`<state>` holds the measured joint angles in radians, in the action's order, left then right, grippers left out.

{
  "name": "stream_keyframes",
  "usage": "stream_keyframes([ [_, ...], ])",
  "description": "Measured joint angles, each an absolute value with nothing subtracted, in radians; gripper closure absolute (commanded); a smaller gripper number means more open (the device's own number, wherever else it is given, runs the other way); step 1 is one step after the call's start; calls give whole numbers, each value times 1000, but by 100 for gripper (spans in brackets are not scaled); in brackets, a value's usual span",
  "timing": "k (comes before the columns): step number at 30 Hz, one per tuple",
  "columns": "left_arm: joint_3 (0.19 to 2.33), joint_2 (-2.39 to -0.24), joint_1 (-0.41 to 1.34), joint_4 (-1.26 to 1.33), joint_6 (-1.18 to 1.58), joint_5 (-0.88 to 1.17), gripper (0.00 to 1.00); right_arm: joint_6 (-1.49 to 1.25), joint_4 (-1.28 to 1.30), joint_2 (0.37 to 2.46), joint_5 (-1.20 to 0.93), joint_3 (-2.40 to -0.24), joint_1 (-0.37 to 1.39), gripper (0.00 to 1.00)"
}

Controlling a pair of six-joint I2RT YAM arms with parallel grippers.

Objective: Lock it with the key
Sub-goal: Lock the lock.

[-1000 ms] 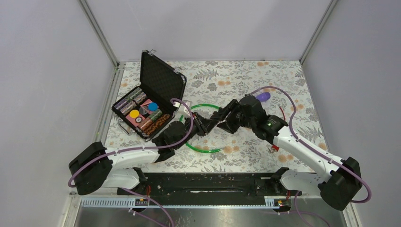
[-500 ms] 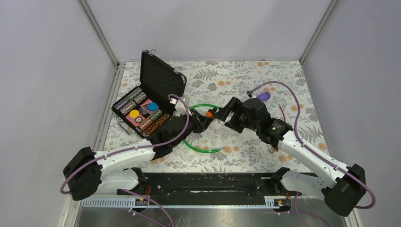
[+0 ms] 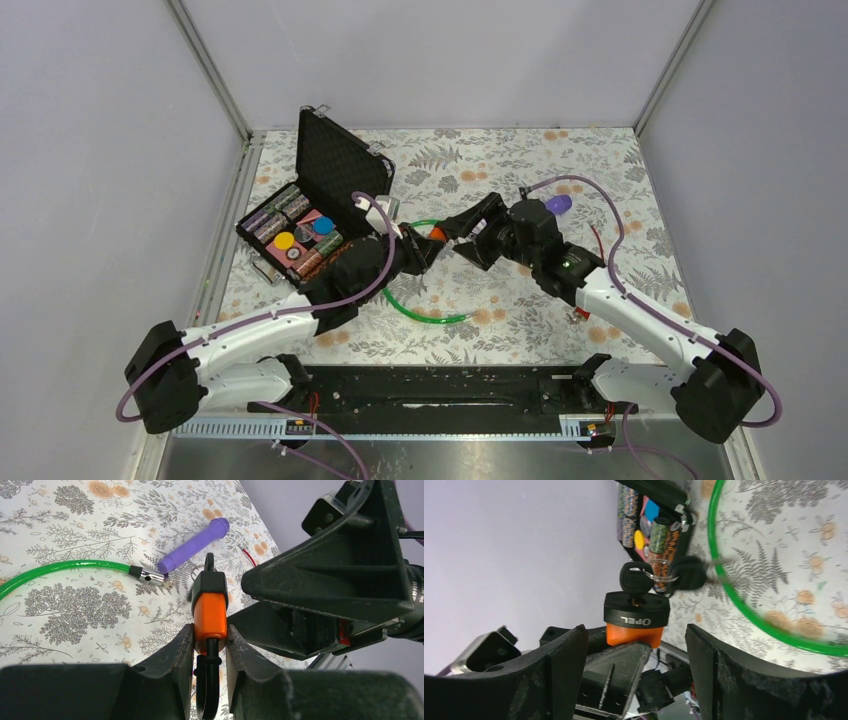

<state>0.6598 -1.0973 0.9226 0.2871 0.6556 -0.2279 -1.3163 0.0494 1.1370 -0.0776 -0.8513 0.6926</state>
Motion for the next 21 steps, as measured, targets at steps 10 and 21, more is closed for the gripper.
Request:
stream_keyframes([
  [10,662,-1077,918,276,645,-232,100,-1409,55,1211,-136,-918,691,42],
  [21,662,-1002,916,215,632,-213,100,-1406,58,1245,-201,-939,689,30],
])
